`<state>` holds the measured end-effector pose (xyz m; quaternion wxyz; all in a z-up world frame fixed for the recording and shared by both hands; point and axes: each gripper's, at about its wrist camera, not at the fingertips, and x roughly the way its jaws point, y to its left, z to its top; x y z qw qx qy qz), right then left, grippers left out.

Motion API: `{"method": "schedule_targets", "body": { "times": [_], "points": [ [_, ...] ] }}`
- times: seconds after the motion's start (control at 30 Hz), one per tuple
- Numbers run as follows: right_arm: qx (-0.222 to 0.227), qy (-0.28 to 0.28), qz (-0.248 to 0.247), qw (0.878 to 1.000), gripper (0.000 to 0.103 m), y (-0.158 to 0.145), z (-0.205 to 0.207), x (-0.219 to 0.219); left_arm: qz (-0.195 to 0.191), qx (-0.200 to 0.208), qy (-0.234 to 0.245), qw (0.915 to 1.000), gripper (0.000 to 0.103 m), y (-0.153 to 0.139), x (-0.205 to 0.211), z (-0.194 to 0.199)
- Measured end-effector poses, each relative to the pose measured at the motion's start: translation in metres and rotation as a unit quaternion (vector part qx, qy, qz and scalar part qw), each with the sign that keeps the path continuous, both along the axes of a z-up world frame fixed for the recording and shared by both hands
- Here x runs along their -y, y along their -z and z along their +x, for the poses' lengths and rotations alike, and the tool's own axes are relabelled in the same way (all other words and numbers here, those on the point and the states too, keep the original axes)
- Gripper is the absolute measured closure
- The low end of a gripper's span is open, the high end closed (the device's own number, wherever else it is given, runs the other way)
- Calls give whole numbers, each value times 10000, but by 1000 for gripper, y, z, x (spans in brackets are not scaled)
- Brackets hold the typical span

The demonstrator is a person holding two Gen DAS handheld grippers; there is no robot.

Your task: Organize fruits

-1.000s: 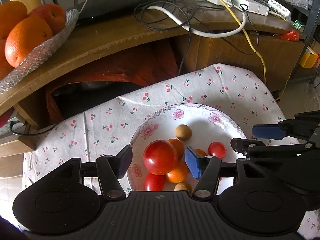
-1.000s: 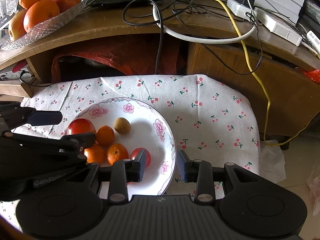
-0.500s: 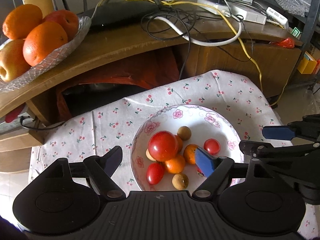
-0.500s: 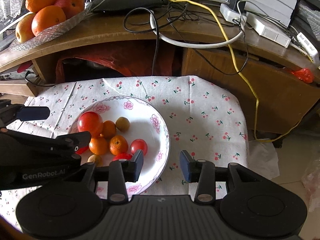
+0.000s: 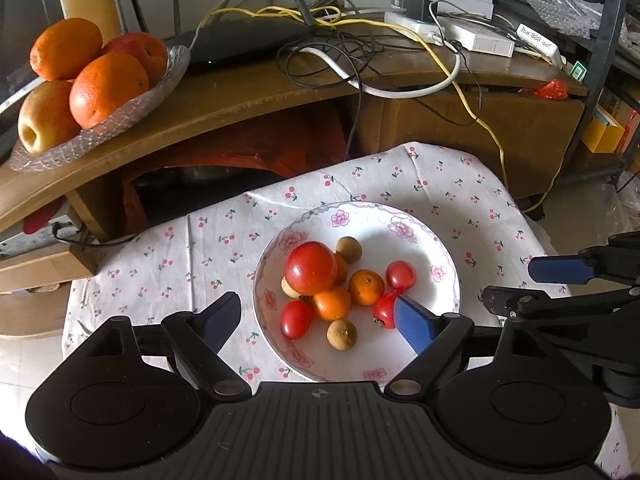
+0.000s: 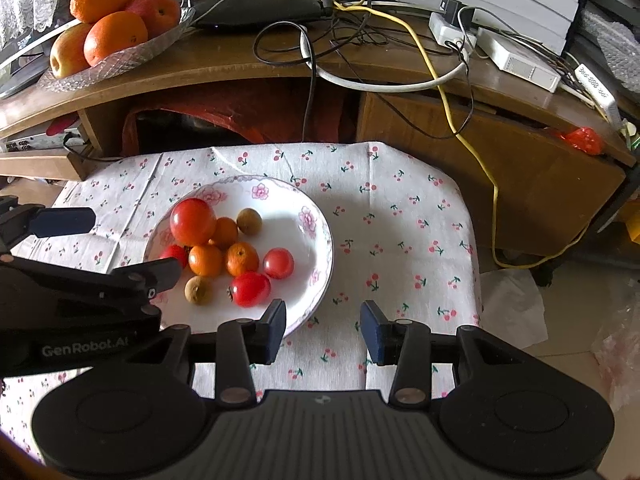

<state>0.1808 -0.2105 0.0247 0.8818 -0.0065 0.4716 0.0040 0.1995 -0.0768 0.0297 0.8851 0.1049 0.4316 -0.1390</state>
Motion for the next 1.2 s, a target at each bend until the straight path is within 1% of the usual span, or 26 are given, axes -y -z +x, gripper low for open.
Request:
{"method": "schedule_targets", "body": {
  "times": [0.23,0.63,0.83,0.93,1.07,1.2],
  "points": [
    [-8,9,-44,10000,62,-1,-16,-5,109,82,-2,9999,14,-1,-3,-16],
    [126,95,181,9997,62,-7,-49,-14,123,303,-90,9994,10,-10,-18,-50],
    [168,87,273,9994,62,-8,-63,-22,162,425,-207,9987,6,-13,-27,-65],
    [184,93,297,9993,61,-8,-70,-25,253,510,-319,9979,0,-13,-32,-71],
    [203,73,327,9992,61,-8,-78,-30,296,592,-384,9971,0,-14,-36,-80],
    [199,58,333,9992,61,-6,-86,-34,261,572,-412,9972,0,-11,-40,-87]
  ]
}}
